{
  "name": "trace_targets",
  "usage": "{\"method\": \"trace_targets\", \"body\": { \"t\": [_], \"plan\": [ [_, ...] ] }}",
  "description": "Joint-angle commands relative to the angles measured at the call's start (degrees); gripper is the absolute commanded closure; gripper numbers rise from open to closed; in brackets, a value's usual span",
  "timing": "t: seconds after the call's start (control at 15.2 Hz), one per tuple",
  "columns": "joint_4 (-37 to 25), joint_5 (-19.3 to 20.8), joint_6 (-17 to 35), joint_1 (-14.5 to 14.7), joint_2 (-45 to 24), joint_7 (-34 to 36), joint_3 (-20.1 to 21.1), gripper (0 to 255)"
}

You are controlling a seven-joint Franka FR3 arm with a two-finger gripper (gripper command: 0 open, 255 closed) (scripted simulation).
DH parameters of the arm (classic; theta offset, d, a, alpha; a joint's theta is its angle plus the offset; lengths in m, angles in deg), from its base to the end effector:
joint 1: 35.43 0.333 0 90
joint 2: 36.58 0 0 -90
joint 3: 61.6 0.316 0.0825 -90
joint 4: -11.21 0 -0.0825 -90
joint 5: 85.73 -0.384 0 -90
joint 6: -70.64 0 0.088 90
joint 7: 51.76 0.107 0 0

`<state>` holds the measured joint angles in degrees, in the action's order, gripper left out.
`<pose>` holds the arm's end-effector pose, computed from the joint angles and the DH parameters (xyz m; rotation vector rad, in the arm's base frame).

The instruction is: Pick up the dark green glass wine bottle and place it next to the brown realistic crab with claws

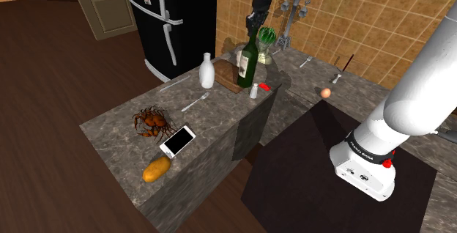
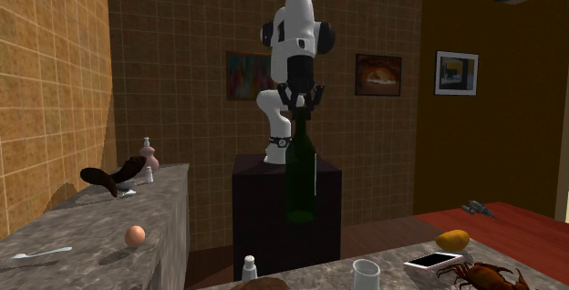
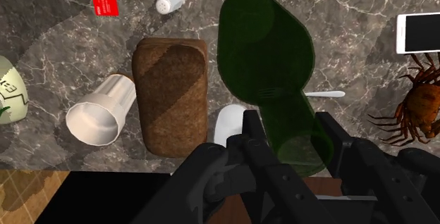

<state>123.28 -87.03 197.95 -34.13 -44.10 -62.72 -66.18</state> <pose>0.5985 -0.0322 0.4236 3.1203 0.1920 0.2117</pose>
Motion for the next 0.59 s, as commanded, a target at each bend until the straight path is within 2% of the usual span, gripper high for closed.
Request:
{"method": "trace_targets", "body": {
  "t": [0.0,0.53],
  "plan": [
    [-0.9,0.1,-1.4,0.0,0.5,0.0,0.0,255],
    [-5.0,0.3,-7.2,0.0,2.2,0.1,-0.1,255]
  ]
}}
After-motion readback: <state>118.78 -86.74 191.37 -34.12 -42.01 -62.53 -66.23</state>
